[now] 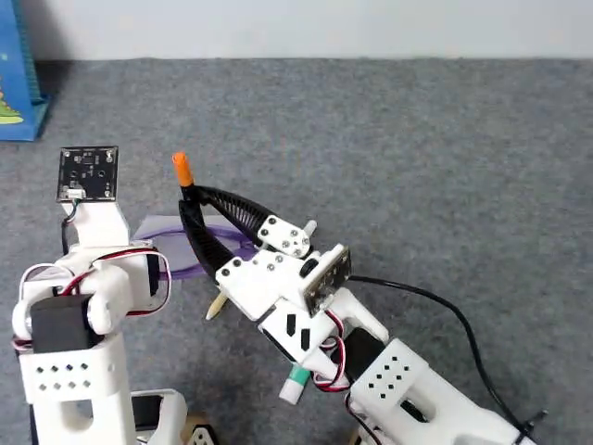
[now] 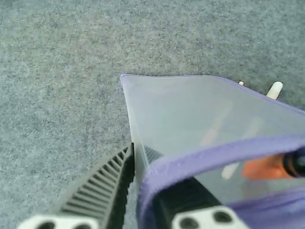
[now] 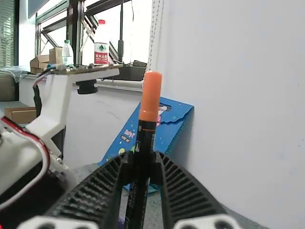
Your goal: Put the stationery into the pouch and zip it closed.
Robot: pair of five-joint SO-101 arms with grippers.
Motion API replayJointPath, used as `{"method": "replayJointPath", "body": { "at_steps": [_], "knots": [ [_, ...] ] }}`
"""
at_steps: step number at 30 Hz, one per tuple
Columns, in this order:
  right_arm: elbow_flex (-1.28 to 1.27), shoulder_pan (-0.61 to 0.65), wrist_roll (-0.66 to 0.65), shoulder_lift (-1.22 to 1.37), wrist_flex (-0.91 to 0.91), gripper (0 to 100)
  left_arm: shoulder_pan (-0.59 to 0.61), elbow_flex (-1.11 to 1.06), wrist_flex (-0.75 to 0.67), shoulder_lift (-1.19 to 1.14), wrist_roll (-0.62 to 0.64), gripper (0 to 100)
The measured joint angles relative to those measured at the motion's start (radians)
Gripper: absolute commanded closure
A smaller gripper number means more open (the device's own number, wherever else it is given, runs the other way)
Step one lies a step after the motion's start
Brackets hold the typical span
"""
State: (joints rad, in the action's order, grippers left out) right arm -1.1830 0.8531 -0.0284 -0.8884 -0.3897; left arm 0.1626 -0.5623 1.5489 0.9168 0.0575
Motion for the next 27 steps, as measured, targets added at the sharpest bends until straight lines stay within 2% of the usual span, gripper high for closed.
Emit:
{"method": "replayJointPath", "body": {
  "at_steps": [3, 5, 7, 17, 22, 27],
  "knots": [
    [-0.023, 0.000, -0.021, -0.014, 0.025, 90.1, -0.002, 0.000, 0.000, 0.000, 0.000, 99],
    [-0.026, 0.000, -0.025, -0.049, 0.098, 82.4, -0.002, 0.000, 0.000, 0.000, 0.011, 99],
    [-0.028, 0.009, -0.025, -0.094, 0.190, 79.1, -0.002, 0.000, 0.000, 0.000, 0.023, 99],
    [-0.028, 0.011, -0.025, -0.410, 0.572, 79.0, 0.002, 0.000, 0.000, 0.000, 0.028, 99],
    [-0.003, -0.121, 0.097, -0.451, 0.822, 79.0, 0.006, 0.000, 0.000, 0.000, 0.031, 99],
    [0.029, -0.253, 0.201, -0.405, 1.066, 79.0, 0.097, -0.002, 0.000, 0.000, 0.031, 99]
  ]
}}
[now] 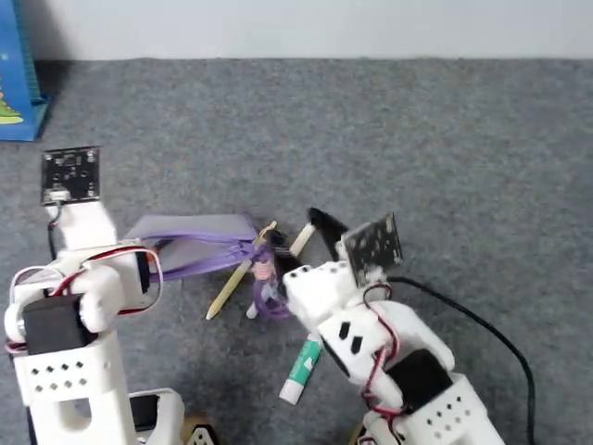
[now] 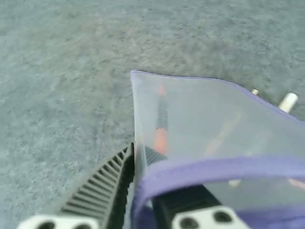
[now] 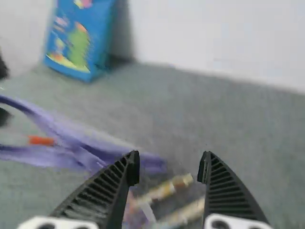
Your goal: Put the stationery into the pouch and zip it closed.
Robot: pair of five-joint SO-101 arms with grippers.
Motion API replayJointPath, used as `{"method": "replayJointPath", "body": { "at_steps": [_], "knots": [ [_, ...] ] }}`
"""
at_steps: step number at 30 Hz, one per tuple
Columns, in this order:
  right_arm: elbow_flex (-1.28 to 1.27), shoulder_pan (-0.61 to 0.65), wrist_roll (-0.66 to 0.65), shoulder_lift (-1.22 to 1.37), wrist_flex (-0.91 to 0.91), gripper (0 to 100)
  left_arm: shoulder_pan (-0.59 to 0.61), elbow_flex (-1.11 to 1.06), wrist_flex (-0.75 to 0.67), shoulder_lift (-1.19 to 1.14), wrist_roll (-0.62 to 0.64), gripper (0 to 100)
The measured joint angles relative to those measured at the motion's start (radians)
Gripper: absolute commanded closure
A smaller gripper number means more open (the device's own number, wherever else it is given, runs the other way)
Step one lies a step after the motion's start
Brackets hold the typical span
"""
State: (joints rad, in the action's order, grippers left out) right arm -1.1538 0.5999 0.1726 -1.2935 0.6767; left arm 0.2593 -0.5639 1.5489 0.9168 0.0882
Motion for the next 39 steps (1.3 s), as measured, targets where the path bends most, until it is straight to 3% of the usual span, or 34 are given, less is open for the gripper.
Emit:
{"method": "replayJointPath", "body": {
  "at_steps": [10, 21, 35, 39],
  "knots": [
    [0.041, -0.066, 0.129, 0.342, 0.057, 79.0, 0.068, 0.000, 0.000, 0.000, -0.025, 99],
    [0.477, -0.066, 0.345, 1.017, 0.074, 79.0, 0.069, 0.000, 0.000, 0.000, -0.025, 99],
    [0.855, -0.141, 0.394, 1.588, 0.074, 79.4, 0.069, 0.000, 0.000, 0.000, -0.025, 99],
    [0.878, -0.141, 0.394, 1.616, 0.077, 93.3, 0.069, 0.000, 0.000, 0.000, -0.025, 99]
  ]
}}
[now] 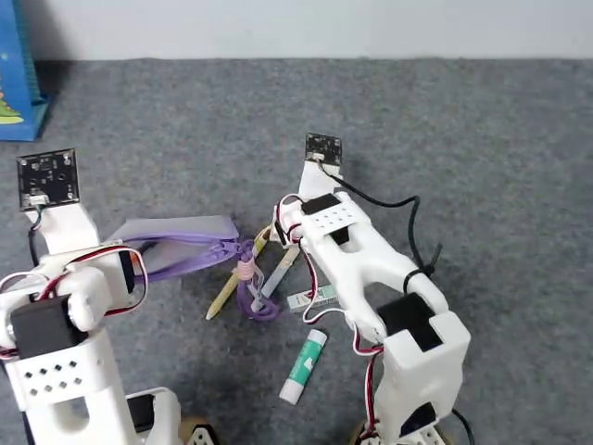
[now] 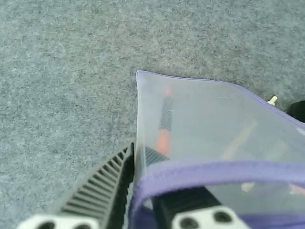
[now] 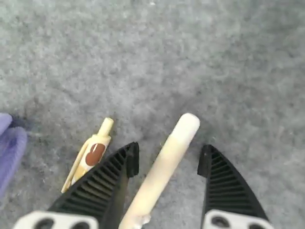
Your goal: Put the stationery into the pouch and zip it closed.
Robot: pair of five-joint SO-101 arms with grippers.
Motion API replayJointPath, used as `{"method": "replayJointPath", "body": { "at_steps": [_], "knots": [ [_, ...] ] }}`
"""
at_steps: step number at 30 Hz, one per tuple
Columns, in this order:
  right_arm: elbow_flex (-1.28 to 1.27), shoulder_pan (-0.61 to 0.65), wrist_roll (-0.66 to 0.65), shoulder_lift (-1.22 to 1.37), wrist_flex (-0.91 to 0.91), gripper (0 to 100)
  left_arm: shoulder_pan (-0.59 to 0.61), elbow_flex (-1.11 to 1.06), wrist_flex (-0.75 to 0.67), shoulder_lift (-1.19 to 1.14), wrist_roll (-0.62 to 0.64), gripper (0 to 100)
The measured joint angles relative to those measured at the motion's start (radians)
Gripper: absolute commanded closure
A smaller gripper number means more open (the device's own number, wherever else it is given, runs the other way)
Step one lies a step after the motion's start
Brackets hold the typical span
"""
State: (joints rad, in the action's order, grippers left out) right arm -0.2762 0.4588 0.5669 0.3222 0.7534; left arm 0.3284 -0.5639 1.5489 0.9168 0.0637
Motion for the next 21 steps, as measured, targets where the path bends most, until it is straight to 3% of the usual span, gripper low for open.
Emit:
{"method": "replayJointPath", "body": {
  "at_steps": [2, 11, 21],
  "knots": [
    [0.000, -0.011, 0.000, 0.000, 0.005, 99.7, 0.000, 0.000, 0.000, 0.000, 0.000, 99],
    [0.000, -0.028, -0.015, -0.015, 0.091, 99.1, 0.000, 0.000, 0.000, 0.000, 0.000, 99],
    [0.000, -0.018, -0.069, -0.443, 0.404, 99.1, 0.000, 0.000, 0.000, 0.000, 0.000, 99]
  ]
}}
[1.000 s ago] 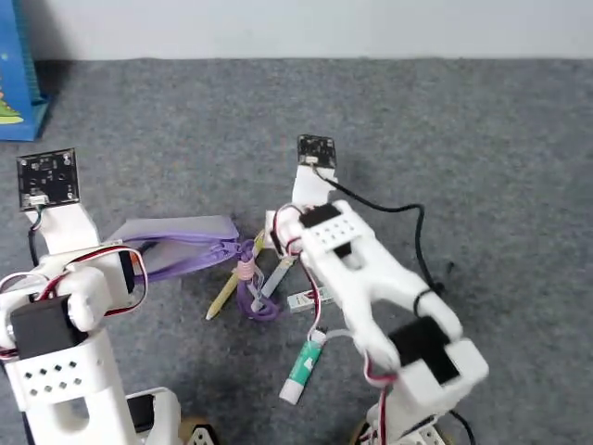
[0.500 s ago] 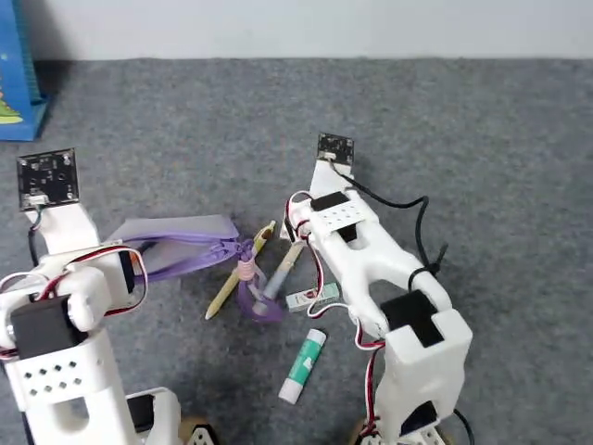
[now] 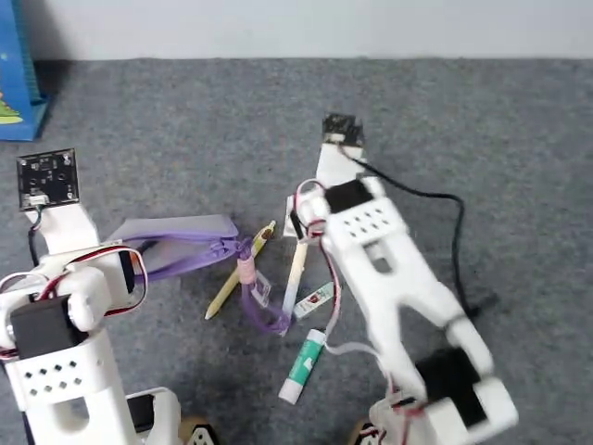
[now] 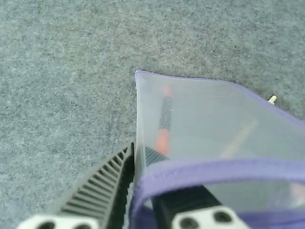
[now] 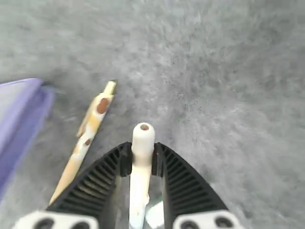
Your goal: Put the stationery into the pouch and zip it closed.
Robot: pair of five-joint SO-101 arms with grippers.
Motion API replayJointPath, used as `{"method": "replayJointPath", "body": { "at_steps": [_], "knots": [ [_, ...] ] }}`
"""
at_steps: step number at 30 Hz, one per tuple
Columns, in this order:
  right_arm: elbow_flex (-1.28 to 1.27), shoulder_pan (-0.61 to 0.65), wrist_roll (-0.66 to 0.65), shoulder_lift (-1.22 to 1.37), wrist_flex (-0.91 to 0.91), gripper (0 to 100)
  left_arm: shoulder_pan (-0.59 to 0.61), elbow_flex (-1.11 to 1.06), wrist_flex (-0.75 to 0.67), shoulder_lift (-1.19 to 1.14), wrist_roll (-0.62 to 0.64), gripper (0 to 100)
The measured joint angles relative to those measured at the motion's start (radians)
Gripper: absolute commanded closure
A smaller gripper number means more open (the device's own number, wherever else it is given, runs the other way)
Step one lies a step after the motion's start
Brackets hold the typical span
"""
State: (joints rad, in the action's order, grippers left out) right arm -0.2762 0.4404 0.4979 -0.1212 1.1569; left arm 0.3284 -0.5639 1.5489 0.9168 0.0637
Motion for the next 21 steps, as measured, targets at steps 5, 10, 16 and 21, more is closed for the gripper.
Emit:
{"method": "replayJointPath", "body": {
  "at_steps": [5, 10, 16, 21],
  "knots": [
    [0.000, 0.000, -0.103, -0.275, 0.127, 99.1, 0.000, 0.000, 0.000, 0.000, 0.032, 99],
    [0.000, 0.035, -0.195, -0.543, 0.204, 99.1, 0.000, 0.000, 0.000, 0.000, 0.040, 99],
    [-0.020, 0.226, -0.258, -0.821, 0.213, 99.1, 0.000, 0.003, 0.000, 0.000, 0.040, 99],
    [-0.196, 0.347, -0.292, -1.022, 0.104, 99.1, 0.000, 0.005, 0.000, 0.000, 0.040, 99]
  ]
}}
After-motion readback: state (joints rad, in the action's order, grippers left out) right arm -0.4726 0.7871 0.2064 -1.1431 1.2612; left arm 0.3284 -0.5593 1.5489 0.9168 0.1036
